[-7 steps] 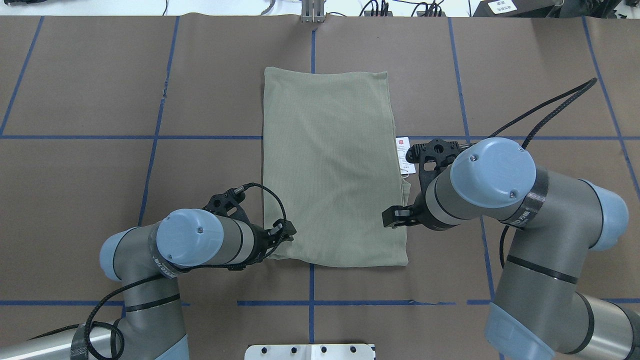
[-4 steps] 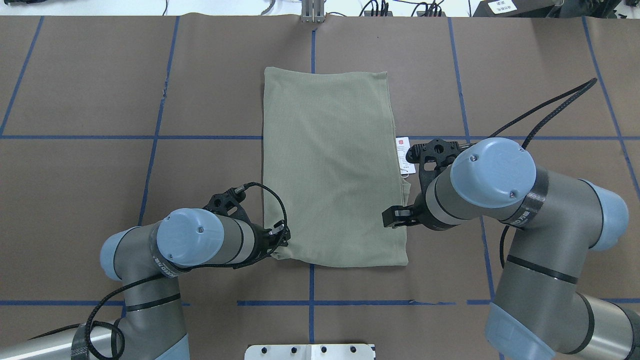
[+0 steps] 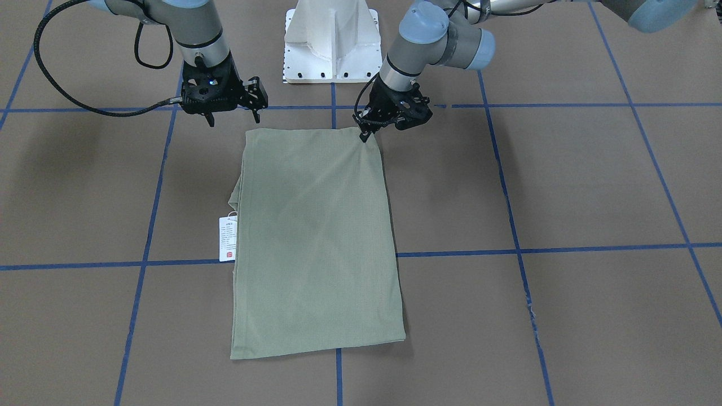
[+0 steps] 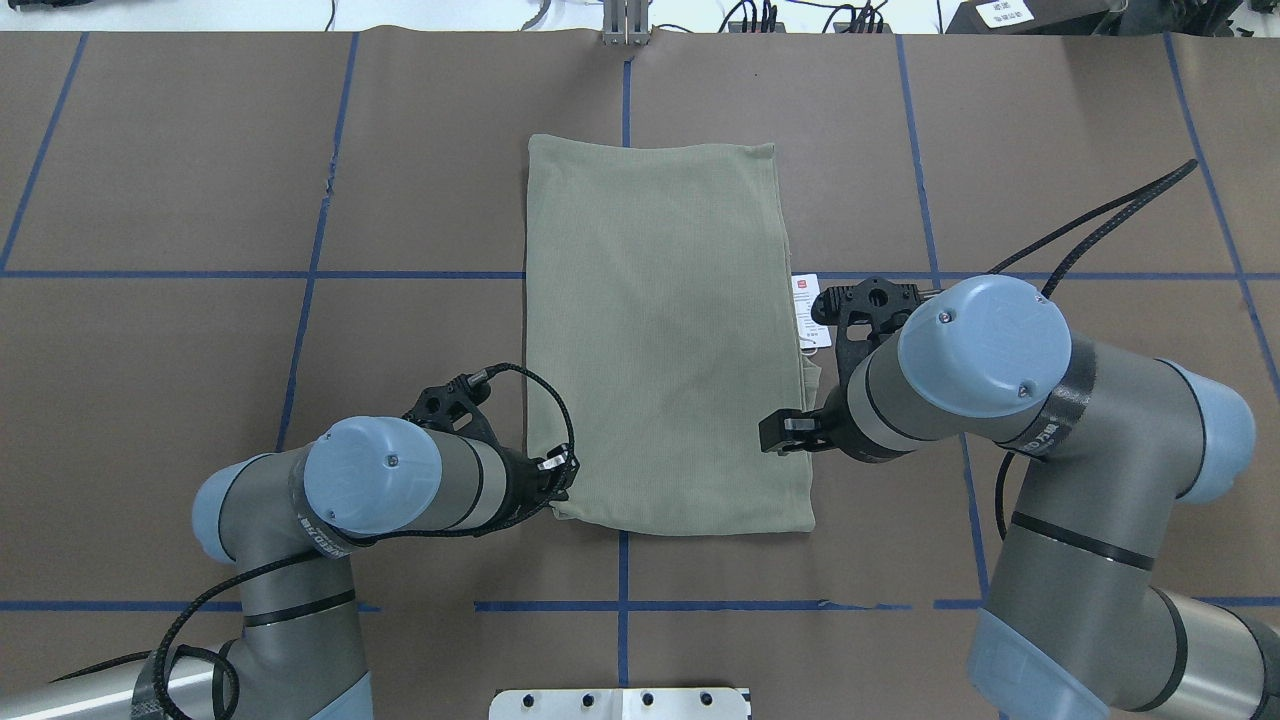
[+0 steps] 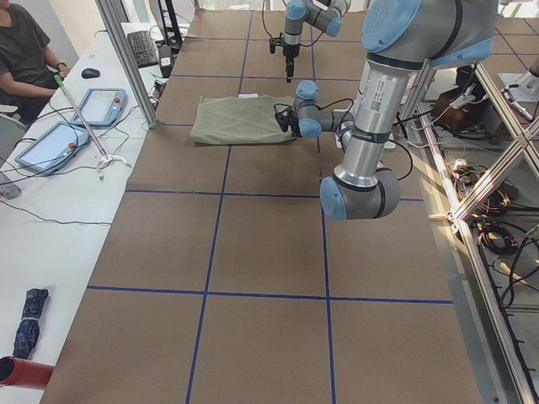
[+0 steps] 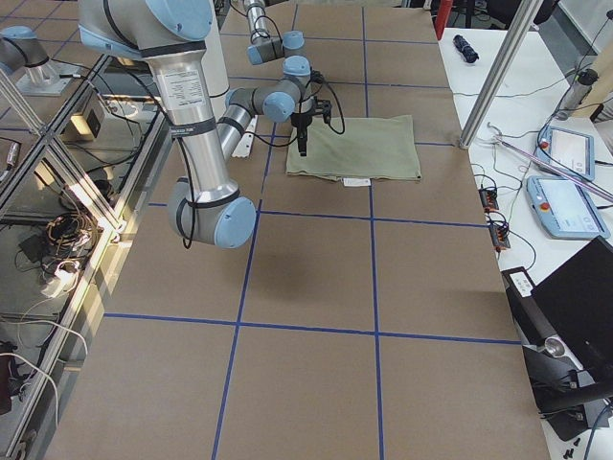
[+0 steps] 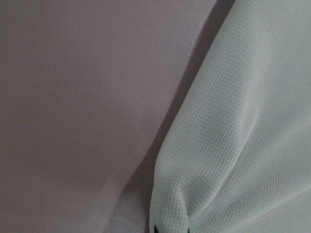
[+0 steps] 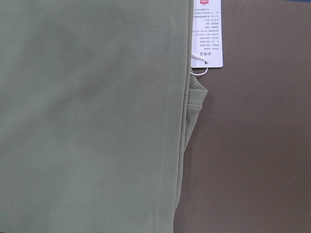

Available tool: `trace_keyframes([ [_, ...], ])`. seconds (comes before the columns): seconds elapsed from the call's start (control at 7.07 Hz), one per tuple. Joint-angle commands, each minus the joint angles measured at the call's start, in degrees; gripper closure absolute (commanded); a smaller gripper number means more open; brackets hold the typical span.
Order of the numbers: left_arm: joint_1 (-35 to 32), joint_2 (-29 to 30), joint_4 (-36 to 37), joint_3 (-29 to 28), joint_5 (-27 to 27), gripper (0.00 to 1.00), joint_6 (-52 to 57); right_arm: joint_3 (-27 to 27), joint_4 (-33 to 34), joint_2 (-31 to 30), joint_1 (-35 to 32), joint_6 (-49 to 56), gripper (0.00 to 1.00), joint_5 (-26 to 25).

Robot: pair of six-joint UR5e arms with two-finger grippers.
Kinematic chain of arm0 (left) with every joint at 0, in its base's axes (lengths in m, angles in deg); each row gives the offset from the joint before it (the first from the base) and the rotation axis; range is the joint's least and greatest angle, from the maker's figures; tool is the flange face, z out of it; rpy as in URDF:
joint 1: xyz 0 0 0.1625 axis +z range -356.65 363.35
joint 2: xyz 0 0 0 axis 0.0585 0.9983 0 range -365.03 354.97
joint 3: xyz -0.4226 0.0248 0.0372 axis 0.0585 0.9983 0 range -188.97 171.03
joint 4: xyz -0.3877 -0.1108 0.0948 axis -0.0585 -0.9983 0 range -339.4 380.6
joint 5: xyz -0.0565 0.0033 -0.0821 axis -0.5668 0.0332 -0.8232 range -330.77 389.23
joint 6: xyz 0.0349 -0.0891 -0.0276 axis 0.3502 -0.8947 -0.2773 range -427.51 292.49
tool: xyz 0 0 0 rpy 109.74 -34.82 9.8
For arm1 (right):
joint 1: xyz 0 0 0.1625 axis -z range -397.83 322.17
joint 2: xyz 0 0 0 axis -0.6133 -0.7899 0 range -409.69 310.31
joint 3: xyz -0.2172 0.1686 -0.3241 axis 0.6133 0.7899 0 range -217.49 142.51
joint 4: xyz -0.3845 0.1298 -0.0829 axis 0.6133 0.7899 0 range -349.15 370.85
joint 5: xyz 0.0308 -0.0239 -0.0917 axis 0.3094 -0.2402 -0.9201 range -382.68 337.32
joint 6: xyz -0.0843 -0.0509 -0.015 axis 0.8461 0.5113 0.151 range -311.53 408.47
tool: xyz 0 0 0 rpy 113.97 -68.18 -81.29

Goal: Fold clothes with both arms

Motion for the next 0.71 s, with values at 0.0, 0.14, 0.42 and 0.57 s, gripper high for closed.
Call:
trace_keyframes([
  [0.0,0.6,0.1,5.4,5.0,-0.2,1.00,0.0,-0.2,-3.0,0.1,3.7,-12.0,0.00,-0.6],
  [0.14,0.8,0.0,7.1,7.0,-0.3,1.00,0.0,0.1,-6.5,-0.4,5.4,-17.7,0.00,-1.5],
  [0.42,1.0,0.1,7.0,6.7,-0.3,1.00,0.1,2.1,-7.0,-0.3,8.4,-25.1,0.00,-3.9],
  [0.57,1.0,0.2,6.8,6.4,-0.3,1.00,0.1,3.8,-7.0,-0.4,9.4,-28.4,0.00,-4.6],
])
